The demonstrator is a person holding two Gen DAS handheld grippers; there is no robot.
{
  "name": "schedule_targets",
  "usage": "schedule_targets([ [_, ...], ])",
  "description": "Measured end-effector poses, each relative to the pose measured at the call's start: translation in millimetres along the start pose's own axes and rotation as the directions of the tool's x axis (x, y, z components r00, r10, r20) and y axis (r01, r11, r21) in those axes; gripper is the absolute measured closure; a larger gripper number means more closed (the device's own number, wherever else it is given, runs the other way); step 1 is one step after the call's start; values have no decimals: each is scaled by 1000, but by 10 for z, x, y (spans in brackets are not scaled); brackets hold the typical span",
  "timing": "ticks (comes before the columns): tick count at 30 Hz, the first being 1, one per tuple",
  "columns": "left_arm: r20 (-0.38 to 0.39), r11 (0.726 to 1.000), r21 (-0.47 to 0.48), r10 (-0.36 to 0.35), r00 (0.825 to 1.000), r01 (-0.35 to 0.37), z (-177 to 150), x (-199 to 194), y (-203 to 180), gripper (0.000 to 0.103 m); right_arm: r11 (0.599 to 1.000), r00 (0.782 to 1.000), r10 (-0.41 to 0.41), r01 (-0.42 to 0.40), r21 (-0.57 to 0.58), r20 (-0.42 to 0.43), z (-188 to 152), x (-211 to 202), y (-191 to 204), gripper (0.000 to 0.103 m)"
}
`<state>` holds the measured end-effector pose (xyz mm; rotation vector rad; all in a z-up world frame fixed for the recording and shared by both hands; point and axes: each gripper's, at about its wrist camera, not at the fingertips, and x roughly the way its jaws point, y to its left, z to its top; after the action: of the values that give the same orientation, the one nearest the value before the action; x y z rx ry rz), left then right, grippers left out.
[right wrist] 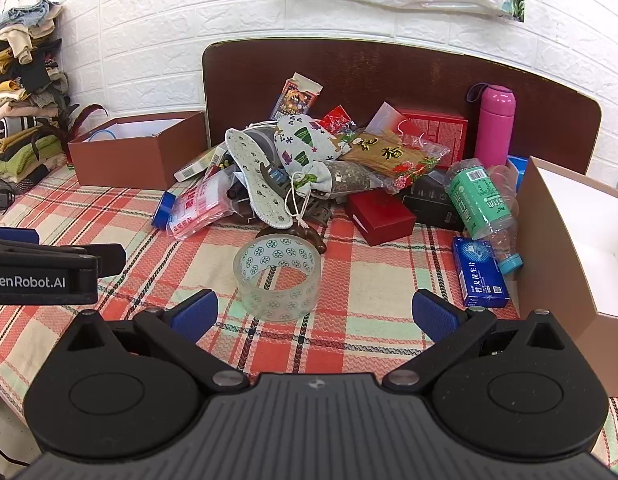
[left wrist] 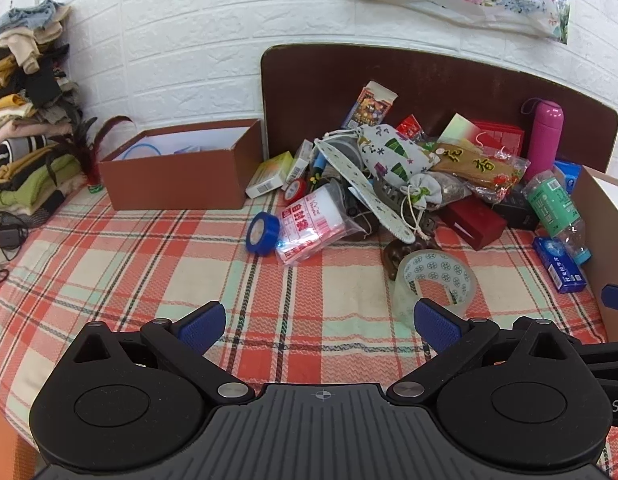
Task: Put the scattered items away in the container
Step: 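Move the left tool toward the clear tape roll on the bed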
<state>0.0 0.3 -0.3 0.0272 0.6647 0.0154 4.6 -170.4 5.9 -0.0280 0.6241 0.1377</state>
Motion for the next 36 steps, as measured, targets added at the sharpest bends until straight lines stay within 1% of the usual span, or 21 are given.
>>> schedule_targets([
  [36, -29, 1000, -24, 6, 1000, -7, 9, 99, 58, 0, 1000, 1000, -8, 9, 11, -24, -1, 86, 32, 0],
])
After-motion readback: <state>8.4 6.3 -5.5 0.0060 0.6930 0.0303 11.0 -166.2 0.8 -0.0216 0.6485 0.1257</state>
